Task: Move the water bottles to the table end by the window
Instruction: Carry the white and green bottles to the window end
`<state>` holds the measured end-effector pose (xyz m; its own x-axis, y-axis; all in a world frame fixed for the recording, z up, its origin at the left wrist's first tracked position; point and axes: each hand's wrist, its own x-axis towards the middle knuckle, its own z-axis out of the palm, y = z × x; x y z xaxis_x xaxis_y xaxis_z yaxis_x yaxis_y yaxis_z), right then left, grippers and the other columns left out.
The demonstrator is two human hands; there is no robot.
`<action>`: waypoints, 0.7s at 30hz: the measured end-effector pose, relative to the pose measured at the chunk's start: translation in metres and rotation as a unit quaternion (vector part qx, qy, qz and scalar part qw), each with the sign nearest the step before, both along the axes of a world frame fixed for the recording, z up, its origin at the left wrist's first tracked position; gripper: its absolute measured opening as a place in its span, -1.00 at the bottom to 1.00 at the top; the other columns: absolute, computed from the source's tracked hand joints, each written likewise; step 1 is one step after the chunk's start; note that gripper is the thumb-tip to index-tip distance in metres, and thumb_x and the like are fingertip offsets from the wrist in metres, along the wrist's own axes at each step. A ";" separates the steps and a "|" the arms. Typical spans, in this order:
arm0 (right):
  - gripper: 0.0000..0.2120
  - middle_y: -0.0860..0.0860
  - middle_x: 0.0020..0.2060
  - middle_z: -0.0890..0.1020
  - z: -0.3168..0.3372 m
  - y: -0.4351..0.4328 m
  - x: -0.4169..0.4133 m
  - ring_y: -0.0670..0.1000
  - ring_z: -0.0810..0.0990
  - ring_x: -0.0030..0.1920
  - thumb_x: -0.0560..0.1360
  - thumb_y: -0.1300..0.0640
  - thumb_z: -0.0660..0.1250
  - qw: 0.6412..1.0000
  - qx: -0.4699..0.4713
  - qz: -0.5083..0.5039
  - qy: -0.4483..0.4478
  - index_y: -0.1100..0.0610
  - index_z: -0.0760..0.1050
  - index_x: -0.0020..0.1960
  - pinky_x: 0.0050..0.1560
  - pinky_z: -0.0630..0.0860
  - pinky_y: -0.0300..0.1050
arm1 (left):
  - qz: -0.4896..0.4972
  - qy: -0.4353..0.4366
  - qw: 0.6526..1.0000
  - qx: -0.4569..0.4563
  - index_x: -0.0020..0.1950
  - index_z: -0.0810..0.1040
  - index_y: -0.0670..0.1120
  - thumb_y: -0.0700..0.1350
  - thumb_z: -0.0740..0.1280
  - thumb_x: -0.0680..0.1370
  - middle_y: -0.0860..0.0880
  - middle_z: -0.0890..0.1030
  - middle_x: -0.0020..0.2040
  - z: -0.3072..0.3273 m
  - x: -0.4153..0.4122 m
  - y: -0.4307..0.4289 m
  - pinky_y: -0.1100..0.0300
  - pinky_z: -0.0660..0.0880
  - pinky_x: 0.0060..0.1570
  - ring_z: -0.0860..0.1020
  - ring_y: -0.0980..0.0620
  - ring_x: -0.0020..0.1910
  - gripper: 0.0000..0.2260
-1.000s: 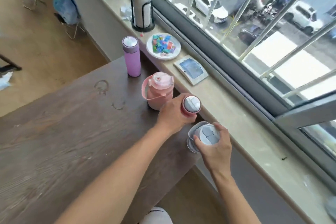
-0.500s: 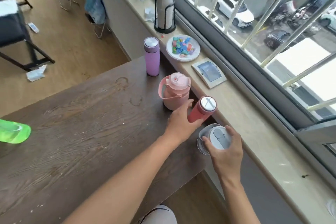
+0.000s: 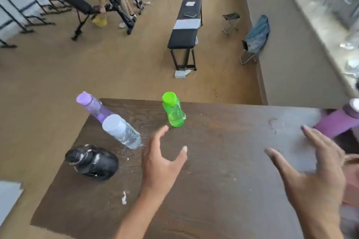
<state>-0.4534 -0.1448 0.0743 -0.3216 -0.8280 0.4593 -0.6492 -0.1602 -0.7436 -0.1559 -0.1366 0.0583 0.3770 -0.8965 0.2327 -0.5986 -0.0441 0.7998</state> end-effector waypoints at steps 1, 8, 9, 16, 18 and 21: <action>-0.26 0.16 0.33 0.61 0.009 -0.021 0.027 0.21 0.52 0.39 0.36 -0.10 0.64 0.999 0.014 0.040 0.017 0.23 0.52 0.40 0.46 0.42 0.19 | 0.038 -0.011 0.999 -0.012 0.42 0.49 0.03 0.19 0.46 0.38 0.13 0.59 0.33 0.002 0.024 -0.007 0.08 0.45 0.37 0.55 0.13 0.32 -0.36; -0.14 0.08 0.45 0.53 -0.024 -0.166 0.220 0.14 0.41 0.50 0.27 -0.15 0.67 0.950 0.140 0.277 0.042 0.13 0.47 0.45 0.48 0.37 0.25 | 0.199 -0.083 0.976 0.015 0.49 0.38 -0.03 0.06 0.54 0.36 -0.04 0.48 0.46 -0.018 0.149 -0.044 -0.09 0.36 0.41 0.44 -0.13 0.46 -0.26; -0.10 0.07 0.49 0.49 -0.031 -0.177 0.239 0.13 0.38 0.53 0.26 -0.18 0.66 0.944 0.154 0.288 0.053 0.12 0.44 0.48 0.52 0.33 0.24 | 0.204 -0.079 0.975 0.028 0.51 0.36 -0.02 0.04 0.57 0.36 -0.03 0.46 0.48 -0.024 0.160 -0.049 -0.07 0.35 0.41 0.42 -0.12 0.48 -0.24; -0.25 0.11 0.48 0.41 -0.084 -0.206 0.277 0.13 0.46 0.43 0.38 0.13 0.62 0.949 0.182 0.254 0.038 0.11 0.41 0.50 0.42 0.45 0.03 | 0.227 0.092 0.965 0.089 0.51 0.33 0.02 -0.05 0.63 0.36 0.00 0.51 0.40 -0.067 0.176 -0.073 0.02 0.47 0.30 0.48 -0.04 0.38 -0.21; -0.27 0.12 0.37 0.49 -0.087 -0.205 0.273 0.14 0.54 0.31 0.36 0.24 0.59 0.952 0.190 0.238 0.019 0.05 0.43 0.47 0.30 0.47 -0.09 | 0.249 0.110 0.957 0.102 0.46 0.36 -0.03 -0.04 0.64 0.36 -0.06 0.56 0.36 -0.073 0.174 -0.077 0.00 0.50 0.24 0.54 -0.12 0.33 -0.26; -0.30 0.08 0.23 0.59 -0.078 -0.197 0.259 0.14 0.58 0.19 0.33 0.22 0.60 0.953 0.202 0.226 0.005 0.01 0.46 0.41 0.20 0.52 -0.02 | 0.249 0.098 0.958 0.107 0.43 0.40 -0.05 -0.01 0.64 0.37 -0.10 0.59 0.35 -0.072 0.168 -0.079 -0.08 0.53 0.21 0.56 -0.21 0.32 -0.29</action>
<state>-0.1942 -0.3421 -0.0033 0.1126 -0.9907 0.0758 -0.5893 -0.1281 -0.7977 0.0122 -0.2159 -0.0135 0.7872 -0.6142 -0.0552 -0.3010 -0.4608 0.8349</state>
